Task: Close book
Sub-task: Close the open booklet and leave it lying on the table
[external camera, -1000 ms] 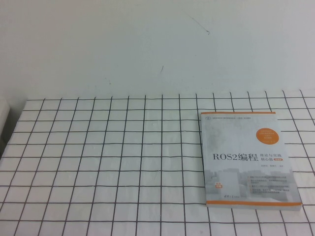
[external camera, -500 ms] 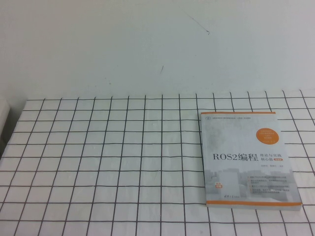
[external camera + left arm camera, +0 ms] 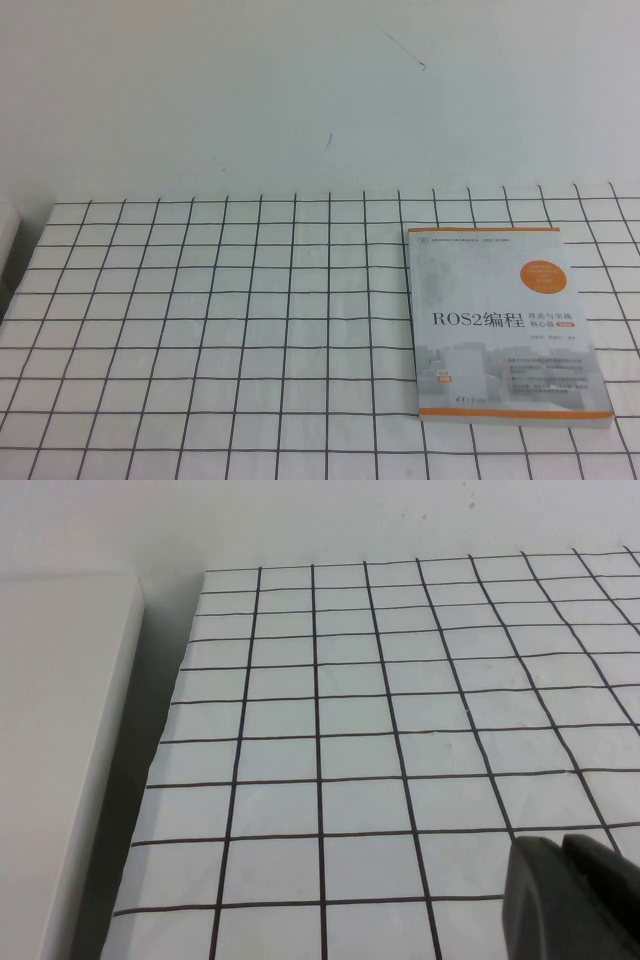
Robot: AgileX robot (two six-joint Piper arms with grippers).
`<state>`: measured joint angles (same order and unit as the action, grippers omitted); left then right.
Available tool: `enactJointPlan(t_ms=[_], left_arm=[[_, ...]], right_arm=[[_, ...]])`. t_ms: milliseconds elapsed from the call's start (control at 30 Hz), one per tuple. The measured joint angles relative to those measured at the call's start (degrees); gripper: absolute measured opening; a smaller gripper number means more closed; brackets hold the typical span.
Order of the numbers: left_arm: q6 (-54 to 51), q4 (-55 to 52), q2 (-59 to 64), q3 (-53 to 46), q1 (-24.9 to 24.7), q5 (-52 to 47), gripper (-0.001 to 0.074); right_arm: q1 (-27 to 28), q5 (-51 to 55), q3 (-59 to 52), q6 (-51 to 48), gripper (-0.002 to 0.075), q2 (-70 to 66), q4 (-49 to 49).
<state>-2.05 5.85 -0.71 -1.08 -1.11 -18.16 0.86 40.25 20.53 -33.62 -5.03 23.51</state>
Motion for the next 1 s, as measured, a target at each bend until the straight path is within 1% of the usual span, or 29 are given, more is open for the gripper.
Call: enactJointPlan(t_ms=[133,233,400,500,567,733,900,1000], left_arm=[[0.00,0.00,0.00,0.00,0.00,-0.04,-0.0003],[0.00,0.00,0.00,0.00,0.00,-0.04,-0.0003],[0.00,0.00,0.00,0.00,0.00,-0.04,-0.0003],[0.00,0.00,0.00,0.00,0.00,-0.13,-0.0003],[0.00,0.00,0.00,0.00,0.00,-0.13,-0.0003],[0.00,0.00,0.00,0.00,0.00,-0.13,-0.0003],[0.00,0.00,0.00,0.00,0.00,-0.13,-0.0003],[0.00,0.00,0.00,0.00,0.00,-0.13,-0.0003]], right_arm=[[0.00,-5.18,-0.43,-2.22,-0.0003,0.00,-6.02],[0.00,-12.46,-2.56,-2.83,-0.0003,0.09,-7.28],[-1.46,-27.76,-11.59,-2.91,-0.0003,3.86,-9.91],[-1.96,-34.06,-17.86,-2.66,-0.0003,5.52,-11.02],[-1.96,-36.03,-20.65,-0.41,-0.0003,5.65,-11.28],[-1.85,-33.35,-22.10,7.52,-0.0003,5.65,-13.15],[0.59,-22.42,-22.10,16.60,-0.0003,5.74,-16.01],[1.01,-20.92,-21.90,18.52,-0.0003,5.74,-16.75]])
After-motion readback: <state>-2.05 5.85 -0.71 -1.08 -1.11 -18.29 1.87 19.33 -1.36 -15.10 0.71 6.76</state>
